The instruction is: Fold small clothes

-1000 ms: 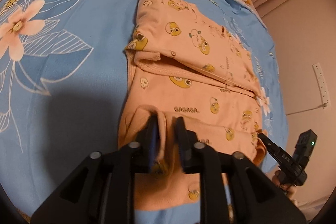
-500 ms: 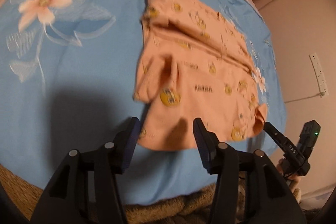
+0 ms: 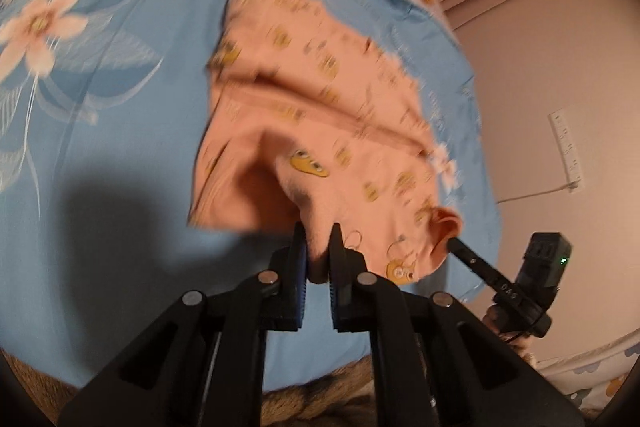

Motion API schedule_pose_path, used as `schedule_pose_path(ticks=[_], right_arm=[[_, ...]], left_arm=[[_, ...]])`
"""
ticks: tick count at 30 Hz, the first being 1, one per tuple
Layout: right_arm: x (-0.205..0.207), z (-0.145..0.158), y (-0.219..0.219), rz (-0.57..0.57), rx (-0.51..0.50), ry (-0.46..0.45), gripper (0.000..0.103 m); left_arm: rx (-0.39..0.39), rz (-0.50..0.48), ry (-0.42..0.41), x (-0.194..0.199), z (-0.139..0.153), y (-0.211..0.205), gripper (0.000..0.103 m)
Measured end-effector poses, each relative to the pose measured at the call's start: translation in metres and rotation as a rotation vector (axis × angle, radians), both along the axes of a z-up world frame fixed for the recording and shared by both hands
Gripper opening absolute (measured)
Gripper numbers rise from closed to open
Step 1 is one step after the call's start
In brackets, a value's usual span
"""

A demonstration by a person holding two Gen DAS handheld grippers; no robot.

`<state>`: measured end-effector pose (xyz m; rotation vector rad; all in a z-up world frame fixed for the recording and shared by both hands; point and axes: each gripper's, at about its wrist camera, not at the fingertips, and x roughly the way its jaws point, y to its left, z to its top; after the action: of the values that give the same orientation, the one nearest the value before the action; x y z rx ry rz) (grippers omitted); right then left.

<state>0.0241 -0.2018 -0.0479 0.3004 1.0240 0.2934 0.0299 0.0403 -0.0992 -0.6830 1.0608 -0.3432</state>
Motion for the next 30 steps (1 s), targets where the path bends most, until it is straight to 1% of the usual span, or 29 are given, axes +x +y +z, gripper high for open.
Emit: schedule_pose_path(ticks=[4, 9, 11, 12, 13, 15, 16, 18, 19, 20, 21, 23, 25, 27, 28, 29, 30], right_arm=[[0.019, 0.008, -0.006, -0.034, 0.054, -0.033, 0.006], [0.046, 0.003, -0.012, -0.099, 0.073, -0.026, 0.006], [0.056, 0.000, -0.014, -0.123, 0.069, -0.018, 0.007], [0.060, -0.002, -0.015, -0.134, 0.064, -0.018, 0.006], [0.063, -0.003, -0.017, -0.146, 0.056, -0.018, 0.007], [0.069, -0.002, -0.019, -0.172, 0.018, -0.029, 0.006], [0.071, -0.002, -0.021, -0.185, 0.005, -0.036, 0.006], [0.076, 0.000, -0.026, -0.199, 0.003, -0.042, 0.006], [0.077, 0.001, -0.029, -0.210, 0.004, -0.044, 0.007], [0.078, 0.002, -0.032, -0.219, 0.002, -0.046, 0.007], [0.079, 0.003, -0.035, -0.232, -0.006, -0.052, 0.007], [0.076, 0.010, -0.042, -0.255, -0.033, -0.072, 0.007], [0.072, 0.015, -0.048, -0.256, -0.046, -0.086, 0.007], [0.071, 0.015, -0.054, -0.256, -0.066, -0.079, 0.009], [0.069, 0.015, -0.059, -0.259, -0.075, -0.071, 0.014], [0.069, 0.013, -0.062, -0.260, -0.076, -0.062, 0.019], [0.068, 0.012, -0.064, -0.260, -0.077, -0.051, 0.033]], left_arm=[[-0.016, 0.045, -0.033, 0.024, 0.008, 0.005, 0.008], [-0.020, 0.112, -0.013, 0.056, -0.004, 0.017, 0.009], [-0.025, 0.134, 0.006, 0.067, -0.009, 0.020, 0.009], [-0.028, 0.145, 0.006, 0.071, -0.011, 0.023, 0.009], [-0.026, 0.154, 0.003, 0.074, -0.012, 0.025, 0.011], [-0.011, 0.176, -0.009, 0.079, -0.007, 0.031, 0.012], [-0.004, 0.187, -0.021, 0.081, -0.004, 0.033, 0.014], [0.002, 0.219, -0.054, 0.081, 0.003, 0.040, 0.023], [0.012, 0.238, -0.062, 0.079, 0.007, 0.045, 0.036], [0.024, 0.245, -0.065, 0.079, 0.008, 0.047, 0.044], [0.046, 0.247, -0.077, 0.076, 0.011, 0.050, 0.046], [0.095, 0.235, -0.098, 0.068, 0.015, 0.054, 0.047], [0.154, 0.213, -0.096, 0.063, 0.013, 0.053, 0.047], [0.270, 0.168, -0.085, 0.056, 0.009, 0.047, 0.045], [0.316, 0.148, -0.078, 0.053, 0.006, 0.044, 0.045], [0.341, 0.129, -0.074, 0.051, 0.002, 0.041, 0.043], [0.350, 0.108, -0.075, 0.047, -0.001, 0.039, 0.042]])
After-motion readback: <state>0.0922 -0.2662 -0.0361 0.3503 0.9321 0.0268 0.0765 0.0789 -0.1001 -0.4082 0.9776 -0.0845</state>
